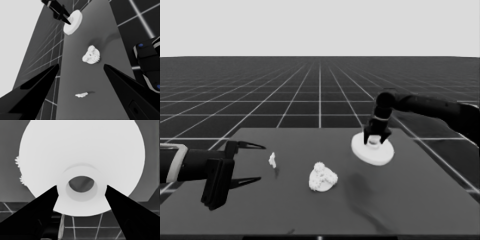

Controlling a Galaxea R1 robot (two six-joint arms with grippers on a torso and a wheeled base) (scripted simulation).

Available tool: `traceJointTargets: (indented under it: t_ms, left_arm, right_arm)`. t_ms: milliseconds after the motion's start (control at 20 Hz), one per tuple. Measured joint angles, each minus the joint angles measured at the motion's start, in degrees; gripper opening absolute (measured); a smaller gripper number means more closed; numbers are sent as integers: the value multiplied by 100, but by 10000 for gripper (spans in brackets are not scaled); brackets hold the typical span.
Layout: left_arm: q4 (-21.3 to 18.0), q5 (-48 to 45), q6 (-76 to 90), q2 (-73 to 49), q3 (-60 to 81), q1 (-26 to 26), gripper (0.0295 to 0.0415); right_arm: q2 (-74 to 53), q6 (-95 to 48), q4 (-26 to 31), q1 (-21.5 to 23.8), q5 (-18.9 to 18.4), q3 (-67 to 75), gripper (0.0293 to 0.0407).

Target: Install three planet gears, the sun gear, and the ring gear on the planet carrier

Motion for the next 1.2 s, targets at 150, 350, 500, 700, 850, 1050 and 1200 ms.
traceJointTargets:
  t_ms: [150,350,500,700,850,1050,1200]
  left_arm:
    - [0,0,0,0,0,0,385]
    - [0,0,0,0,0,0,385]
    - [0,0,0,0,0,0,385]
    - [0,0,0,0,0,0,385]
    - [0,0,0,0,0,0,385]
    - [0,0,0,0,0,0,385]
    - [0,0,0,0,0,0,385]
  right_arm:
    - [48,-53,96,124,-75,-113,348]
    - [1397,2122,98,32,114,508,348]
    - [2666,2463,50,-31,153,-197,348]
    - [2942,2454,36,-43,152,-485,348]
    - [2969,2434,-1071,-1143,421,-549,348]
    - [3076,2208,-1557,-1706,600,-928,348]
    - [3092,2180,-1605,-1740,625,-977,348]
